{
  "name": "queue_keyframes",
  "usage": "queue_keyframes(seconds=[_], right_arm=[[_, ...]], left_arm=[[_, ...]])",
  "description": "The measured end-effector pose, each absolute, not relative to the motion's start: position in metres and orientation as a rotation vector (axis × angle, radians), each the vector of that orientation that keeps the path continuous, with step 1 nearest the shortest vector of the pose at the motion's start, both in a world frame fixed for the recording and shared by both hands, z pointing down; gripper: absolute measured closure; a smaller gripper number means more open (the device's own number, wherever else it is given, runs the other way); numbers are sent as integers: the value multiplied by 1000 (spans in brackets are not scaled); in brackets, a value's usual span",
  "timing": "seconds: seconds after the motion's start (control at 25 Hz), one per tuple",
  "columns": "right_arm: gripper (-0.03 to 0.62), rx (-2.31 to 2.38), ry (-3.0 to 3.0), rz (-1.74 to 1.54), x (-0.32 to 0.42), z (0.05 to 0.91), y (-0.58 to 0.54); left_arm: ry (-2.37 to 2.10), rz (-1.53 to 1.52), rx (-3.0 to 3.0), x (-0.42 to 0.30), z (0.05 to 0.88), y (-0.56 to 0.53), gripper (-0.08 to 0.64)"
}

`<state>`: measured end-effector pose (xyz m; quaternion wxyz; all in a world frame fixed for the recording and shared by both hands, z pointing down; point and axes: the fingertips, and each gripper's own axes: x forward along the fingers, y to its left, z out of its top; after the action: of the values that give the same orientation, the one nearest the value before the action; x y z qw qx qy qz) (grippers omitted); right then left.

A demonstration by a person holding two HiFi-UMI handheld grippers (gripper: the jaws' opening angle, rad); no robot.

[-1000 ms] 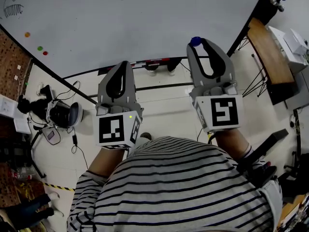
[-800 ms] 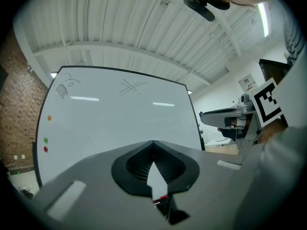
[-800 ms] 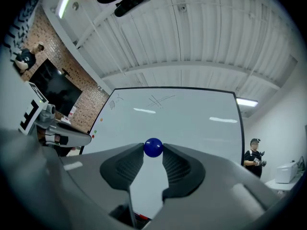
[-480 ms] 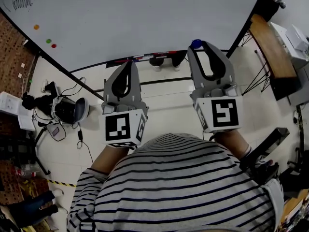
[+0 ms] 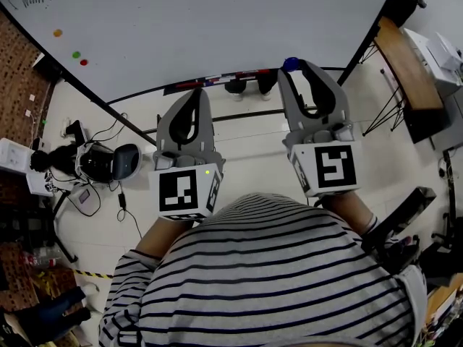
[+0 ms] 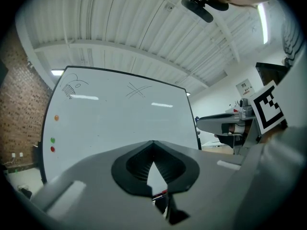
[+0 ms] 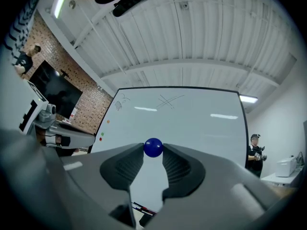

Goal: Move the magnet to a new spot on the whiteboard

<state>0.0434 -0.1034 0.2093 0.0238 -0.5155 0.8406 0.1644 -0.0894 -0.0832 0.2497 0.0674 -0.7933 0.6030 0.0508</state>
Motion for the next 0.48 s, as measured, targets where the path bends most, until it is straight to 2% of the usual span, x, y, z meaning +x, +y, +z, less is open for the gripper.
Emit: queue_keyframes(seconds=[0.48], right_arm=[[468, -1601, 2584, 514, 39, 206, -102]], left_arm=[[1828, 160, -2400, -95, 248, -83, 545]])
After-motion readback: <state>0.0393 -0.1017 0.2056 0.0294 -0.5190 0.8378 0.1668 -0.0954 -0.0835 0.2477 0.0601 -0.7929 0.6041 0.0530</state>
